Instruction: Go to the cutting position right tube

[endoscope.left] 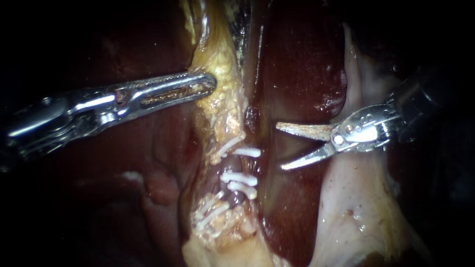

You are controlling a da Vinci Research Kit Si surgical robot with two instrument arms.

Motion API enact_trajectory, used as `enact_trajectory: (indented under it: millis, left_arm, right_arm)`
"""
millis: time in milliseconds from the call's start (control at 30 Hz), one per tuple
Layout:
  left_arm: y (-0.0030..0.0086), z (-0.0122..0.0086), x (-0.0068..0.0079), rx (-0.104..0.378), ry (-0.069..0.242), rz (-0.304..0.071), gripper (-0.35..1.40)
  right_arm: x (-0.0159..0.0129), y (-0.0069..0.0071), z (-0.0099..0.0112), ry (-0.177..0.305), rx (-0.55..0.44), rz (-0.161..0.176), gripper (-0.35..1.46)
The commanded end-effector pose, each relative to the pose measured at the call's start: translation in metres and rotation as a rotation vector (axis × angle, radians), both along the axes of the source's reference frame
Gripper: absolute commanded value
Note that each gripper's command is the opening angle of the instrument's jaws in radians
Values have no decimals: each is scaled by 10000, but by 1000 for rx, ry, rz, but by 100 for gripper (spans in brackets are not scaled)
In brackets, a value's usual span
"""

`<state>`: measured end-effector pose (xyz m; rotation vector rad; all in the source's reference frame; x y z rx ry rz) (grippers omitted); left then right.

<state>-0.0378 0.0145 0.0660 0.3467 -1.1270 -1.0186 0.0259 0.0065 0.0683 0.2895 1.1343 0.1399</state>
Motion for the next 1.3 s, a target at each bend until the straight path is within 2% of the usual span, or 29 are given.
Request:
enact_trajectory:
  millis: [33,133,233,333,467,567,667,900,1167,1300]
  left_arm:
    - [0,0,0,0,0,0,-35]
    - [2,-4,3,13,-7,-1,-35]
    - [6,-17,13,21,-11,4,-35]
    - [10,-37,29,21,-18,-8,-35]
    - [13,-69,59,14,-32,-41,-35]
    - [13,-88,78,17,-37,-63,-35]
    - [15,-101,89,11,-39,-72,-35]
    - [14,-110,90,6,-40,-75,-35]
    - [12,-113,89,6,-39,-77,-35]
    - [12,-113,89,1,-37,-75,-35]
  right_arm:
    - [1,0,0,2,1,0,144]
    - [3,-3,1,14,8,-15,144]
    - [6,-12,7,16,107,-7,144]
    - [13,-27,18,-18,209,-22,144]
    - [24,-49,38,-56,329,-45,144]
    - [32,-64,55,-89,428,-48,144]
    - [39,-75,71,-119,476,-60,142]
    - [55,-80,96,-138,545,-77,141]
    - [70,-70,112,-148,547,-75,139]
    - [82,-66,115,-138,554,-79,139]
